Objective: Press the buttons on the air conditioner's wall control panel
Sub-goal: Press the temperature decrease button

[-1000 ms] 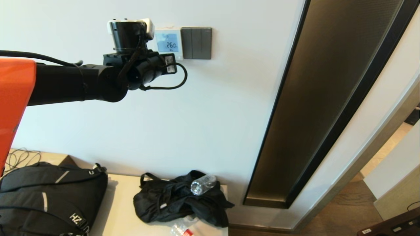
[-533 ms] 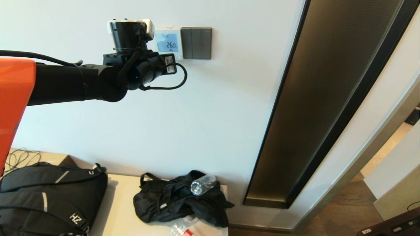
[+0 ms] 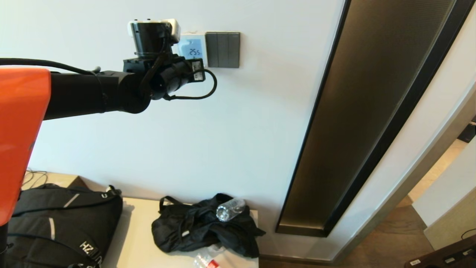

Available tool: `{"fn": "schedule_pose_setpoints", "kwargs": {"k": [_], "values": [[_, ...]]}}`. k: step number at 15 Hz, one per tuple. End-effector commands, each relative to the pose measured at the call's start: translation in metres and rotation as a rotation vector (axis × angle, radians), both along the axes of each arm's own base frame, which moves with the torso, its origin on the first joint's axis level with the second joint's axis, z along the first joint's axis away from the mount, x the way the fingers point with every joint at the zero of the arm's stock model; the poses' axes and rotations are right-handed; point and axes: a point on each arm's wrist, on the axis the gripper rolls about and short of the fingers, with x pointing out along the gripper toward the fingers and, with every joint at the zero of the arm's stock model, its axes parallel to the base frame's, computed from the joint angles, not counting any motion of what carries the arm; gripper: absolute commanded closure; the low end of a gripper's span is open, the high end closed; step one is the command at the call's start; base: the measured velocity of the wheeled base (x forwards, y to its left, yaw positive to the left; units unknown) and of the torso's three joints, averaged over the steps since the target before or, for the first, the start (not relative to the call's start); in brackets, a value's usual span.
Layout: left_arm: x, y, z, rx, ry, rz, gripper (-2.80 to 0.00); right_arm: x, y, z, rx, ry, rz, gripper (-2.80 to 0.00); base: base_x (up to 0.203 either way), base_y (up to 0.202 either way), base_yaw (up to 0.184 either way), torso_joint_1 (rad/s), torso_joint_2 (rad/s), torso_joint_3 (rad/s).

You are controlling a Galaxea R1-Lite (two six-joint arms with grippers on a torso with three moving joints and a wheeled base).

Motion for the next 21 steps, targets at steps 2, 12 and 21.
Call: {"fn": "schedule_pose_setpoints", "kwargs": {"k": [2,12,21], "values": [[0.001,0.0,-0.004,0.003,0.011,0.003,0.0,0.0,0.0,0.0,0.0,0.001,0.0,0.0,0.0,0.0,0.0,0.0,0.0,0.0],[-0.011,0.005,0.003,0.002,0.005,0.003,0.0,0.0,0.0,0.0,0.0,0.001,0.0,0.0,0.0,0.0,0.0,0.0,0.0,0.0],[-0.005,0.003,-0.003,0.005,0.012,0.003,0.0,0.0,0.0,0.0,0.0,0.001,0.0,0.0,0.0,0.0,0.0,0.0,0.0,0.0]]}}
